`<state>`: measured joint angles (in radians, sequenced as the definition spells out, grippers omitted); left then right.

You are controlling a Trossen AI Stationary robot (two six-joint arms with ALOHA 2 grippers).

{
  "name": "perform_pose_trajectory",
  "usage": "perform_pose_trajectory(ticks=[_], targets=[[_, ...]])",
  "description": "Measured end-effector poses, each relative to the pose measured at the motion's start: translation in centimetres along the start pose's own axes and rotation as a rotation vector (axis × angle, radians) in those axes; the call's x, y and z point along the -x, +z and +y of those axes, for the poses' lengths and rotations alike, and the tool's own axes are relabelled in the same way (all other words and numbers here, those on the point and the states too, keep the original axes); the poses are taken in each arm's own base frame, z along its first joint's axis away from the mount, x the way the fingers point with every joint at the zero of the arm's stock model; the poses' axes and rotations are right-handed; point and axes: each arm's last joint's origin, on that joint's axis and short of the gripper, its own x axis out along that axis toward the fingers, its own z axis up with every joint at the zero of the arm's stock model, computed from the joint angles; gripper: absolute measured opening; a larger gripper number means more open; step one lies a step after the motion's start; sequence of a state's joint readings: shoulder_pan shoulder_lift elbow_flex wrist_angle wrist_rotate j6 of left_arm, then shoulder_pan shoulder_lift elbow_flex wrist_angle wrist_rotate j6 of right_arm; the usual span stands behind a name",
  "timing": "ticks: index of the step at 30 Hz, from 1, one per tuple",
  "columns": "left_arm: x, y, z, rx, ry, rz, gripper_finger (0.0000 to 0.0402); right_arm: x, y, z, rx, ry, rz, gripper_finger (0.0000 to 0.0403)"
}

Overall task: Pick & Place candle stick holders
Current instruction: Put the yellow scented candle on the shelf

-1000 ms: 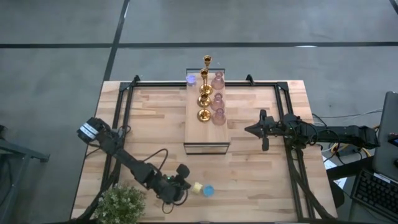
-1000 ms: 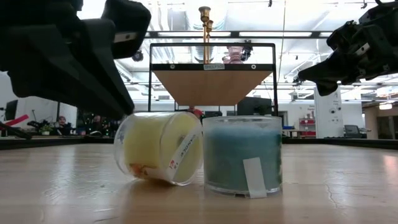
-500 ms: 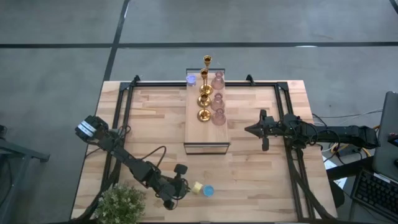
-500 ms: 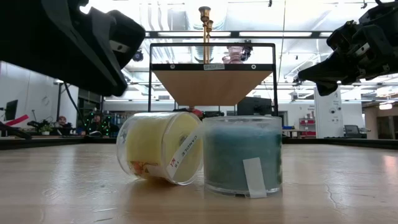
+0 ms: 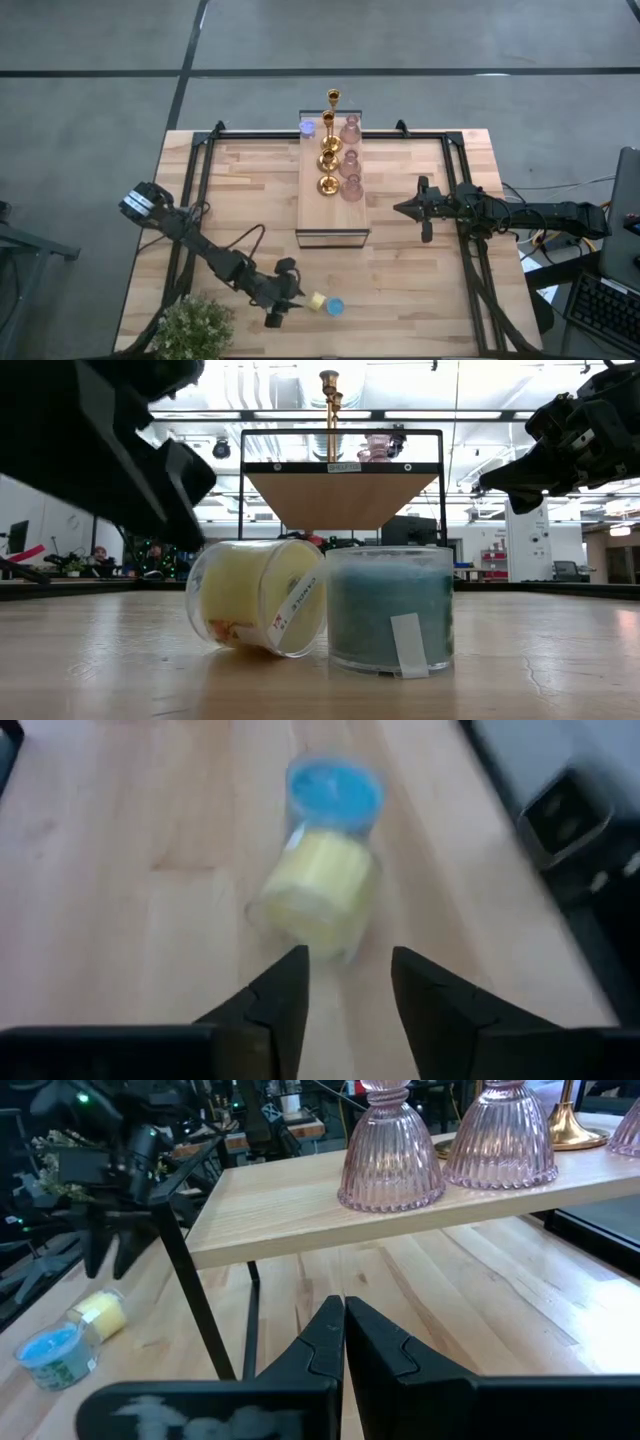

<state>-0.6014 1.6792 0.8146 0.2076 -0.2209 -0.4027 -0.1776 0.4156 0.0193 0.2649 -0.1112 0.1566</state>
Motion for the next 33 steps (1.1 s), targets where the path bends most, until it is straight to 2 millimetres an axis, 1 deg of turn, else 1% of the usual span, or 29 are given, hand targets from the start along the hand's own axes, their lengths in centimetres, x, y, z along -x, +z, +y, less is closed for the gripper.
perform_pose_trajectory(ticks=[4,6,11,18,20,25,28,33], targets=[[0.1,-0.2,0.2,0.059,-0.058,-0.132,0.015,0.0,0.0,0.0,0.0,0.0,0.0,0.0008],[0.1,-0.6,0.5,0.068,-0.063,-0.151,0.0149,0.0,0.0,0.0,0.0,0.0,0.0,0.0008],[0.0,-1.4,1.3,0.142,-0.042,-0.134,0.0145,0.0,0.0,0.0,0.0,0.0,0.0,0.0008],[0.0,-1.4,1.3,0.167,-0.052,-0.148,0.0145,0.0,0.0,0.0,0.0,0.0,0.0,0.0008],[-0.3,-1.4,1.2,0.169,-0.057,-0.157,0.0144,0.0,0.0,0.0,0.0,0.0,0.0,0.0008],[-1.4,-2.4,1.3,0.184,-0.04,-0.112,0.0145,0.0,0.0,0.0,0.0,0.0,0.0,0.0008],[-1.7,-2.4,1.2,0.196,-0.055,-0.13,0.0144,0.0,0.0,0.0,0.0,0.0,0.0,0.0008],[-1.8,-2.2,1.0,0.193,-0.079,-0.157,0.0144,0.0,0.0,0.0,0.0,0.0,0.0,0.0008]])
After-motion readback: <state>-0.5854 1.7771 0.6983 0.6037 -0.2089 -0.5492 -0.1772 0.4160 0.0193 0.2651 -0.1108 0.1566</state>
